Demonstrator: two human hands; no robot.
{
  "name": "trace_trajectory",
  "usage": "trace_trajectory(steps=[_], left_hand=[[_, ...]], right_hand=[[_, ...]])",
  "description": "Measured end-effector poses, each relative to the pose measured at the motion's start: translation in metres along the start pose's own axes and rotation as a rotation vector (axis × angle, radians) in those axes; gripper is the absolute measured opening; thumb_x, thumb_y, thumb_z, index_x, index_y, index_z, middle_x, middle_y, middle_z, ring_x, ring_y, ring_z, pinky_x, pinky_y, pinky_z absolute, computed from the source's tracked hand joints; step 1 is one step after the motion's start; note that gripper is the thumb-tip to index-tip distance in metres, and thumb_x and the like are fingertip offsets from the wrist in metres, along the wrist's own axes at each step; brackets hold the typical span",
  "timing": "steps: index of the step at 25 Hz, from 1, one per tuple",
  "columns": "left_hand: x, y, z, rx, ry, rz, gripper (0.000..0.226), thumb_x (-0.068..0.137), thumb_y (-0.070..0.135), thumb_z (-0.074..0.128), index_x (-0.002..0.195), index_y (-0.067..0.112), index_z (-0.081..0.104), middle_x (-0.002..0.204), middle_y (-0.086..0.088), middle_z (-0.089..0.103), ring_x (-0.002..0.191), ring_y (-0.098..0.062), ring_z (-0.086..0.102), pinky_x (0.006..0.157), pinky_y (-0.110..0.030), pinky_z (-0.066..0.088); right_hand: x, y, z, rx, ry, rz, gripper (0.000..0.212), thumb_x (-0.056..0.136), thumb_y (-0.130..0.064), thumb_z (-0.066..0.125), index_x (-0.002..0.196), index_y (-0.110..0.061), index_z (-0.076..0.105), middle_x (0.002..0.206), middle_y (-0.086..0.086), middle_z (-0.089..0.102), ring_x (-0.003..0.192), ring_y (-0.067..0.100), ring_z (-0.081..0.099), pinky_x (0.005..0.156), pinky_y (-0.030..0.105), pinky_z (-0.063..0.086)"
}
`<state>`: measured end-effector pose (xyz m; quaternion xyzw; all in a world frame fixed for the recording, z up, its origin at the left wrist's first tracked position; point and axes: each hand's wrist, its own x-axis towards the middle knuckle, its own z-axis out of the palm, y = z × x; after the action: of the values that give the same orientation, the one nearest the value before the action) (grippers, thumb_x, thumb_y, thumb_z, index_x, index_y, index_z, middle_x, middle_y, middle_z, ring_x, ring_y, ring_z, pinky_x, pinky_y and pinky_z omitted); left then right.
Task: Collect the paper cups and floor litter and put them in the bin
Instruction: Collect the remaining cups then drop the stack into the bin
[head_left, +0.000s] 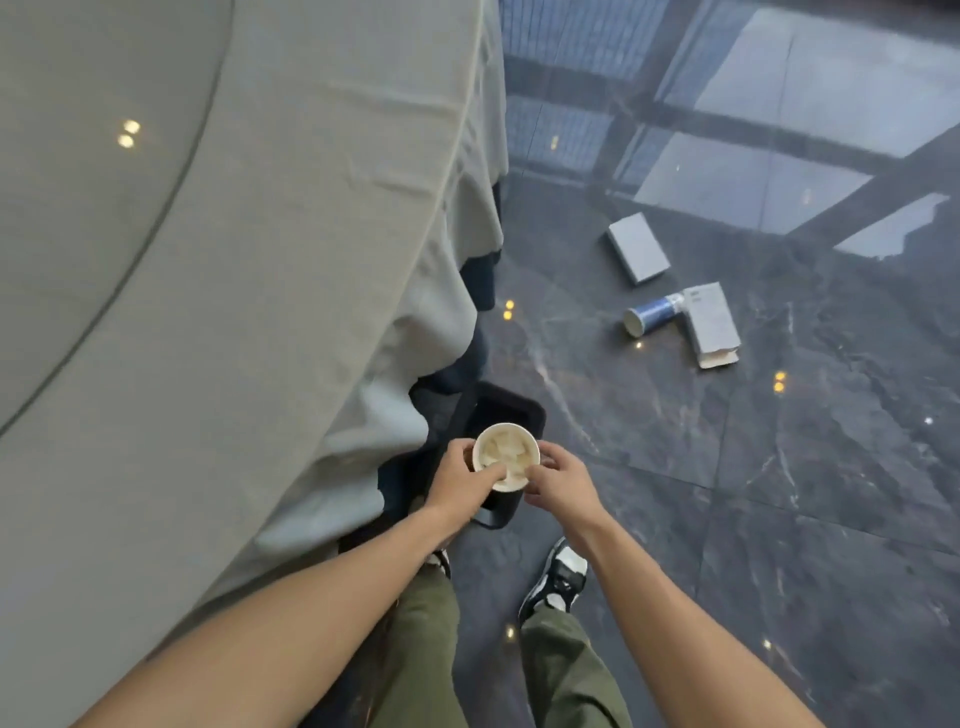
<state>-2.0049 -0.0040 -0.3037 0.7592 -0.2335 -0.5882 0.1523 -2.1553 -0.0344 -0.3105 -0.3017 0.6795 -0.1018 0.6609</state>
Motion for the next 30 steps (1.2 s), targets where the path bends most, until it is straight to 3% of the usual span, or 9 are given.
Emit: trace_trajectory(steps=[2, 5, 7, 10, 14, 17, 21, 25, 30], left_hand=[[0.031, -0.037, 0.004, -0.004, -0.013, -0.066, 0.050, 0.077, 0.024, 0.073, 0.125, 0.021, 0.059, 0.122, -0.003, 0.068, 0.112, -0.019, 0.064, 0.092, -0.033, 0.053], [0.077, -0.083, 0.011, 0.024, -0.074, -0.133, 0.073, 0.062, 0.038, 0.063, 0.134, 0.028, 0.060, 0.123, 0.001, 0.069, 0.114, -0.020, 0.066, 0.100, -0.045, 0.057], [0.096, -0.101, 0.015, 0.032, -0.110, -0.165, 0.073, 0.065, 0.037, 0.061, 0.137, 0.027, 0.061, 0.125, -0.001, 0.070, 0.113, -0.019, 0.066, 0.102, -0.042, 0.056], [0.108, -0.114, 0.022, 0.017, -0.122, -0.222, 0.046, 0.080, 0.026, 0.063, 0.126, 0.022, 0.064, 0.116, -0.003, 0.070, 0.107, -0.019, 0.064, 0.097, -0.039, 0.055], [0.127, -0.127, 0.028, -0.006, -0.119, -0.276, 0.042, 0.084, 0.025, 0.060, 0.127, 0.023, 0.060, 0.121, -0.005, 0.065, 0.113, -0.025, 0.063, 0.092, -0.039, 0.058], [0.133, -0.134, 0.026, 0.003, -0.156, -0.293, 0.038, 0.093, 0.022, 0.059, 0.131, 0.022, 0.060, 0.123, -0.005, 0.066, 0.115, -0.023, 0.065, 0.085, -0.033, 0.058], [0.125, -0.129, 0.024, -0.021, -0.195, -0.273, 0.042, 0.104, 0.022, 0.050, 0.146, 0.027, 0.055, 0.139, -0.001, 0.064, 0.122, -0.021, 0.066, 0.099, -0.038, 0.055], [0.114, -0.108, 0.021, -0.051, -0.117, -0.171, 0.046, 0.108, 0.020, 0.043, 0.153, 0.025, 0.050, 0.154, -0.001, 0.054, 0.134, -0.023, 0.059, 0.115, -0.046, 0.046], [0.071, -0.042, 0.013, 0.058, -0.004, -0.056, 0.048, 0.106, 0.019, 0.052, 0.154, 0.022, 0.048, 0.156, -0.001, 0.053, 0.142, -0.020, 0.052, 0.118, -0.037, 0.039]], right_hand=[[0.028, 0.035, 0.020, 0.016, -0.004, 0.049, 0.030, 0.094, -0.008, 0.055, 0.110, -0.023, 0.075, 0.100, 0.016, 0.078, 0.077, 0.020, 0.066, 0.073, 0.038, 0.054], [0.057, 0.076, 0.041, 0.101, -0.032, 0.131, 0.023, 0.100, -0.018, 0.055, 0.110, -0.026, 0.073, 0.109, 0.010, 0.078, 0.090, 0.018, 0.071, 0.077, 0.036, 0.058], [0.068, 0.094, 0.050, 0.135, -0.052, 0.191, 0.022, 0.102, -0.025, 0.055, 0.117, -0.020, 0.071, 0.112, 0.007, 0.076, 0.092, 0.013, 0.071, 0.079, 0.032, 0.058], [0.083, 0.112, 0.057, 0.147, -0.105, 0.234, 0.025, 0.102, -0.030, 0.054, 0.118, -0.018, 0.070, 0.109, 0.003, 0.076, 0.083, 0.008, 0.074, 0.086, 0.030, 0.057], [0.103, 0.121, 0.068, 0.191, -0.120, 0.284, 0.032, 0.102, -0.038, 0.053, 0.122, -0.017, 0.066, 0.119, 0.005, 0.074, 0.105, 0.017, 0.073, 0.083, 0.029, 0.055], [0.106, 0.123, 0.070, 0.259, -0.105, 0.326, 0.034, 0.103, -0.040, 0.052, 0.121, -0.016, 0.066, 0.120, 0.005, 0.073, 0.106, 0.017, 0.072, 0.089, 0.033, 0.054], [0.096, 0.119, 0.070, 0.303, -0.128, 0.316, 0.019, 0.107, -0.033, 0.047, 0.112, -0.027, 0.064, 0.115, -0.007, 0.066, 0.108, 0.009, 0.065, 0.109, 0.045, 0.049], [0.085, 0.097, 0.058, 0.314, -0.053, 0.258, 0.040, 0.106, -0.035, 0.050, 0.143, -0.018, 0.054, 0.136, 0.002, 0.062, 0.116, 0.019, 0.066, 0.104, 0.047, 0.054], [0.038, 0.033, -0.004, 0.154, 0.015, 0.156, 0.032, 0.106, -0.036, 0.050, 0.127, -0.018, 0.065, 0.125, 0.002, 0.066, 0.118, 0.025, 0.064, 0.104, 0.045, 0.052]])
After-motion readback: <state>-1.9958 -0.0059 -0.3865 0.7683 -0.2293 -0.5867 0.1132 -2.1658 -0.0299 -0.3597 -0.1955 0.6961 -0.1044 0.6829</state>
